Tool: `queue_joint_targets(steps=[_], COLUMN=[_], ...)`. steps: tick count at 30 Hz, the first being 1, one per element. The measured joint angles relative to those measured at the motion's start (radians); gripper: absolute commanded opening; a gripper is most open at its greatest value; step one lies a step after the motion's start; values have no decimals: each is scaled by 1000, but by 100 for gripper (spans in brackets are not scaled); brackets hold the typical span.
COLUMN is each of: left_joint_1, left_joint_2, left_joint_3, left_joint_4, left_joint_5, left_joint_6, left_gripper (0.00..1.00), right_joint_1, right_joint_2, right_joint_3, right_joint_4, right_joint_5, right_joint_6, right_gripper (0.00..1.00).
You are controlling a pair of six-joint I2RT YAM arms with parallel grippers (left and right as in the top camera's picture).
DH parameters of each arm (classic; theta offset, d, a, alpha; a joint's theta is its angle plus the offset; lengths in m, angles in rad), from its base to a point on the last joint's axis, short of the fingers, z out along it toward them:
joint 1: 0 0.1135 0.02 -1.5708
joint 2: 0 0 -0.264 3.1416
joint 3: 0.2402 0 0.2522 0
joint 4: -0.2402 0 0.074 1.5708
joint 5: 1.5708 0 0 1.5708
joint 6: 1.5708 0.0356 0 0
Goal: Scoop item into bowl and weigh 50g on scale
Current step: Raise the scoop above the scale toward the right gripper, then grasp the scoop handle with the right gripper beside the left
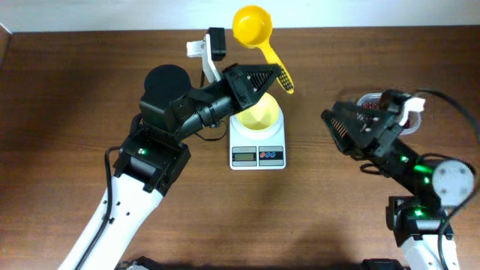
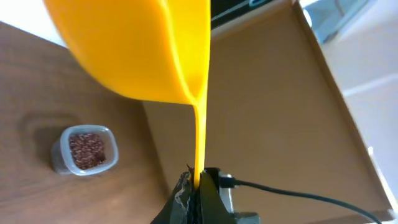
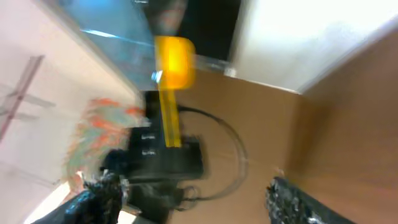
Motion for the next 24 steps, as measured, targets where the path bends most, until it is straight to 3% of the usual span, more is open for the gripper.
queue_joint_targets(steps=[4,6,13,17,24], left_joint_1=[-64,-113,-269,-273,-273], left_joint_2=[7,17,23,23,23], left_joint_3=[0,0,0,0,0], left_joint_4=[16,19,17,-3,-26], left_joint_5=[-46,-80,-259,-323,-359], left_joint_6=[-96,-111,-126,-127,-127], left_gripper=[0,0,0,0,0], right_joint_1=[2,40,144,144,144], right_joint_2=[1,21,90,90,90], right_joint_3=[4,4,4,4,4], right_joint_4=[85,78,148,150,150], right_joint_5=[65,77,166,202,216], right_joint_6=[137,154,166,170,176], right_gripper=[70,62,55,34,32])
